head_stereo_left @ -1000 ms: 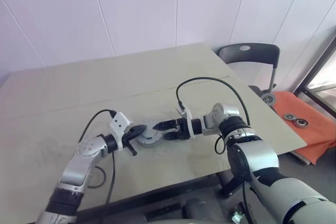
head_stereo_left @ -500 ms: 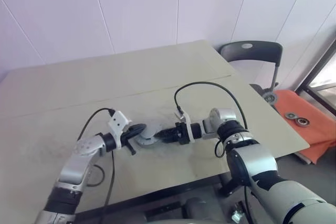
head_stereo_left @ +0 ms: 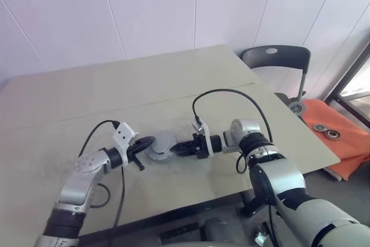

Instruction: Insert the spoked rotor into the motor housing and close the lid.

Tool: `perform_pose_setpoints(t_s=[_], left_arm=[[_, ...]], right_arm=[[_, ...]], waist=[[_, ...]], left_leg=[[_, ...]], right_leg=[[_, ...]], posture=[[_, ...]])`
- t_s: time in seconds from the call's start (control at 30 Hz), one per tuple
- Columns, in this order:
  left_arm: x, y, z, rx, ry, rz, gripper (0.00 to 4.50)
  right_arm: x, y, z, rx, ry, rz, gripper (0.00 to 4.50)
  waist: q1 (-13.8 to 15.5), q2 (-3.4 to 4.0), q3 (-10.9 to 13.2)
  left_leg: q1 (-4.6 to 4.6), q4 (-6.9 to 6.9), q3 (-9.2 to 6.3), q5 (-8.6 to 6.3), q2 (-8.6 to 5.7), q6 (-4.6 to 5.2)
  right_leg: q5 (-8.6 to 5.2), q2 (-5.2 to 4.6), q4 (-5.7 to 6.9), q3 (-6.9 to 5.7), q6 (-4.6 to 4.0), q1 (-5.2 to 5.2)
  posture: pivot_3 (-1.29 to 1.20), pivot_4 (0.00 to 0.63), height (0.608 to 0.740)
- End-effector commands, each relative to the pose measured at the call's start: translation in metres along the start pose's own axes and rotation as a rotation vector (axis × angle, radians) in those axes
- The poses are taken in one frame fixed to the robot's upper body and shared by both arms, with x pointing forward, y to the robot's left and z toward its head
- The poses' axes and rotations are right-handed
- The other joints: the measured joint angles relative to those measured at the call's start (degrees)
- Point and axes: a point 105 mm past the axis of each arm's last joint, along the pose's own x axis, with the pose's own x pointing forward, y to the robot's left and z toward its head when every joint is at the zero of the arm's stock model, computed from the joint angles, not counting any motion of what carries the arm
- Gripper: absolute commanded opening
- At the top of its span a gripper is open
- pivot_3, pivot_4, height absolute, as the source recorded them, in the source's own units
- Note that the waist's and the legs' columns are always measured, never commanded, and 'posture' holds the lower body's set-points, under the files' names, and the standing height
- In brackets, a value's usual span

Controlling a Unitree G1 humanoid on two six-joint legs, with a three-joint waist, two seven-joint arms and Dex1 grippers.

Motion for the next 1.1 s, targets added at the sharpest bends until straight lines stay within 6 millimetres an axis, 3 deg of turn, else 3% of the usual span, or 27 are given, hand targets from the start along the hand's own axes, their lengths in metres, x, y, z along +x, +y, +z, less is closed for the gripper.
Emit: perform_pose_setpoints(t_s=[0.03,0.57,0.77,1.1], left_arm=[[-0.002,-0.004,-0.031,-0.056,0.120,-0.004,0.00],[-0.003,-0.003,-0.032,-0.060,0.124,0.003,0.00],[-0.005,0.001,-0.025,-0.069,0.099,0.023,0.00],[-0.007,0.005,-0.010,-0.069,0.063,0.016,0.00]], right_arm=[[0.012,0.007,0.004,-0.040,-0.008,0.019,1.25],[0.020,0.008,0.017,-0.056,-0.105,0.015,1.25],[0.020,-0.006,0.015,-0.043,-0.122,-0.040,1.25],[0.023,-0.005,0.017,-0.054,-0.130,-0.043,1.25]], waist=[[0.0,0.00,0.0],[-1.4,-0.18,0.0],[-1.5,-0.31,0.0],[-1.5,-0.43,0.0]], left_leg=[[0.00,0.00,0.00,0.00,0.00,0.00],[0.73,0.04,0.00,0.00,0.00,-0.01],[0.74,0.03,0.00,0.00,0.00,-0.01],[0.77,0.03,0.00,0.00,0.00,-0.01]], right_leg=[[0.00,0.00,0.00,0.00,0.00,0.00],[-0.09,0.01,0.05,0.00,-0.21,0.51],[-0.08,0.01,0.05,0.00,-0.21,0.51],[-0.09,0.01,0.04,0.00,-0.22,0.45]], posture=[[0.00,0.000,0.740],[0.00,0.000,0.740],[0.00,0.000,0.740],[0.00,0.000,0.740]])
